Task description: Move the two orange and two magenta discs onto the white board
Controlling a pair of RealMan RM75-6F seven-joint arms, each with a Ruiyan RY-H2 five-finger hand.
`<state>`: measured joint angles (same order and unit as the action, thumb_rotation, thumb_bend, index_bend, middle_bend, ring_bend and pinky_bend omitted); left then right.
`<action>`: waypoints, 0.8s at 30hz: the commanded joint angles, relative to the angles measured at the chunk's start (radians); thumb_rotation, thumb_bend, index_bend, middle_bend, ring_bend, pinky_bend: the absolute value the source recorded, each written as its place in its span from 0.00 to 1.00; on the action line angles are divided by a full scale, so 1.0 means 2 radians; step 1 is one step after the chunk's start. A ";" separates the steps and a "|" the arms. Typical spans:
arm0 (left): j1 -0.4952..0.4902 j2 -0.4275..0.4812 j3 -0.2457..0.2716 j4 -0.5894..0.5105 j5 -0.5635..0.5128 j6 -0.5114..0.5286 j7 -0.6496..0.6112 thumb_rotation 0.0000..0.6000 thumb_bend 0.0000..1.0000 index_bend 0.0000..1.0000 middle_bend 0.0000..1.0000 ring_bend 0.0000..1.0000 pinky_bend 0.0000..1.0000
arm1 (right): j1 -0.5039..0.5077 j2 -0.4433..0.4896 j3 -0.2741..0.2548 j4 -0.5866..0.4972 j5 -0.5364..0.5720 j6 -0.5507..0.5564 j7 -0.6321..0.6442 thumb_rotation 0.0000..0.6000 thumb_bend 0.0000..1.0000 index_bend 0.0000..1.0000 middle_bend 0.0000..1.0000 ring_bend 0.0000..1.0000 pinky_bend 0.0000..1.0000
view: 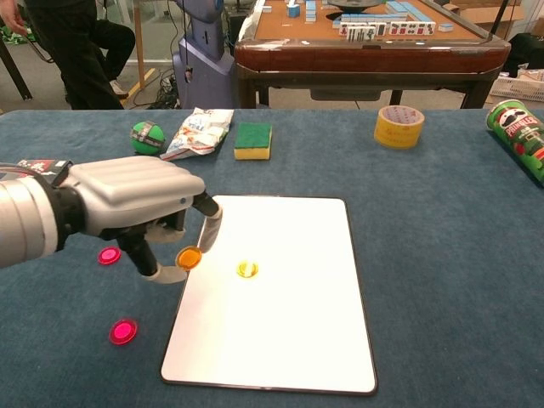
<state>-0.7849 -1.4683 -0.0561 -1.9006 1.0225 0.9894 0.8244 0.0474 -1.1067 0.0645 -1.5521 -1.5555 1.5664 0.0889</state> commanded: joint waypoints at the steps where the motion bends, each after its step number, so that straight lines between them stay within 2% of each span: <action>1: -0.017 -0.017 -0.009 0.001 -0.021 0.002 0.018 1.00 0.32 0.64 1.00 1.00 1.00 | -0.003 0.003 0.001 0.000 0.000 0.004 0.005 1.00 0.00 0.13 0.26 0.26 0.38; 7: -0.042 -0.037 -0.017 -0.001 -0.054 0.005 0.041 1.00 0.32 0.63 1.00 1.00 1.00 | -0.012 0.009 0.004 -0.002 0.006 0.018 0.016 1.00 0.00 0.13 0.26 0.26 0.38; 17: -0.068 -0.057 -0.016 -0.001 -0.076 0.015 0.055 1.00 0.32 0.61 1.00 1.00 1.00 | -0.025 0.025 0.004 -0.005 0.011 0.028 0.032 1.00 0.00 0.13 0.26 0.26 0.38; 24: -0.079 -0.054 -0.007 -0.005 -0.083 0.024 0.062 1.00 0.32 0.38 1.00 1.00 1.00 | -0.023 0.030 0.000 -0.008 0.006 0.019 0.030 1.00 0.00 0.13 0.26 0.26 0.38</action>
<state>-0.9418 -1.5773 -0.0714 -1.9103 0.8579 1.0353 0.9467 0.0011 -1.0474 0.0646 -1.5683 -1.5428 1.6054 0.1503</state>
